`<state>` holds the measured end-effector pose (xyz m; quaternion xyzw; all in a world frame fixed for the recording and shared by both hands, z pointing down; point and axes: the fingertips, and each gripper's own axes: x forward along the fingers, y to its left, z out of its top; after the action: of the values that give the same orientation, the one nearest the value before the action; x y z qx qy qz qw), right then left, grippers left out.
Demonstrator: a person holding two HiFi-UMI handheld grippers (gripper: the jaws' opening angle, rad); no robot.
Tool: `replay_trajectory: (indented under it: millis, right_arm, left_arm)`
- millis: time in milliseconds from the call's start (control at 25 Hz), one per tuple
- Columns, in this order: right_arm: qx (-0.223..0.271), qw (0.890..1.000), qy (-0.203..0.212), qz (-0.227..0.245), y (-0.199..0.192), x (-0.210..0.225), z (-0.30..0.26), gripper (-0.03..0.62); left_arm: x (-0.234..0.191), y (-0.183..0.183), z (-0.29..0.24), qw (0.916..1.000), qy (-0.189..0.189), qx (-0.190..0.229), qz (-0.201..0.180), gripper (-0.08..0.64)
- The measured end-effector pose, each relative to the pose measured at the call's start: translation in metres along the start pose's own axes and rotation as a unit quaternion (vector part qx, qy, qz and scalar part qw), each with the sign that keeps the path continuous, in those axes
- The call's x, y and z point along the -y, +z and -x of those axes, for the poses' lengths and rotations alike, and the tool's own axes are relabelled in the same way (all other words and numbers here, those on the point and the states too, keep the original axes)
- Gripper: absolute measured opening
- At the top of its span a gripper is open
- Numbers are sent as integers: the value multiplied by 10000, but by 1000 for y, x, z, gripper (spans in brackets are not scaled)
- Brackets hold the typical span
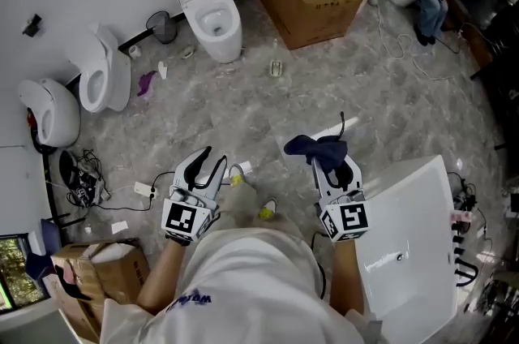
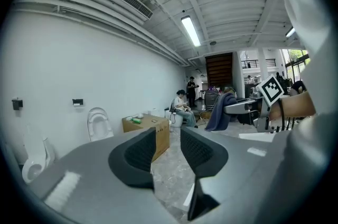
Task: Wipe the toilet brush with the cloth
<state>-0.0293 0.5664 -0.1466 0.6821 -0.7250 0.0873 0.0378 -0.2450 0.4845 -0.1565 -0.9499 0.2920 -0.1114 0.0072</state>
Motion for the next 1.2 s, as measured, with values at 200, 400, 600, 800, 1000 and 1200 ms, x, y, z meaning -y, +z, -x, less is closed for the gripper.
replay_trajectory:
  millis: [200, 400, 600, 800, 1000, 1200]
  right_arm:
    - [-95, 9999, -33, -29, -9, -2, -1, 166]
    - [-206, 9996, -187, -105, -14, 9, -5, 167]
    - [-360, 9991, -238, -38, -15, 19, -21, 167]
    - [-503, 9986, -179, 55, -9, 27, -57, 167]
    - [-566, 9980, -294, 37, 6, 45, -106, 169]
    - [-667, 9972, -347, 55, 21, 43, -167, 169]
  left_arm:
    - [-2, -1, 0, 10000, -2, -65, 34, 143]
    - [-7, 4, -11, 10000, -47, -18, 30, 141]
    - [-18, -2, -31, 9999, -62, -50, 120, 140]
    - [-42, -6, -65, 9996, -70, -68, 267, 140]
    - [-70, -1, -106, 9988, -158, -21, 454, 135]
    - [-115, 4, -146, 9980, -264, 49, 575, 132]
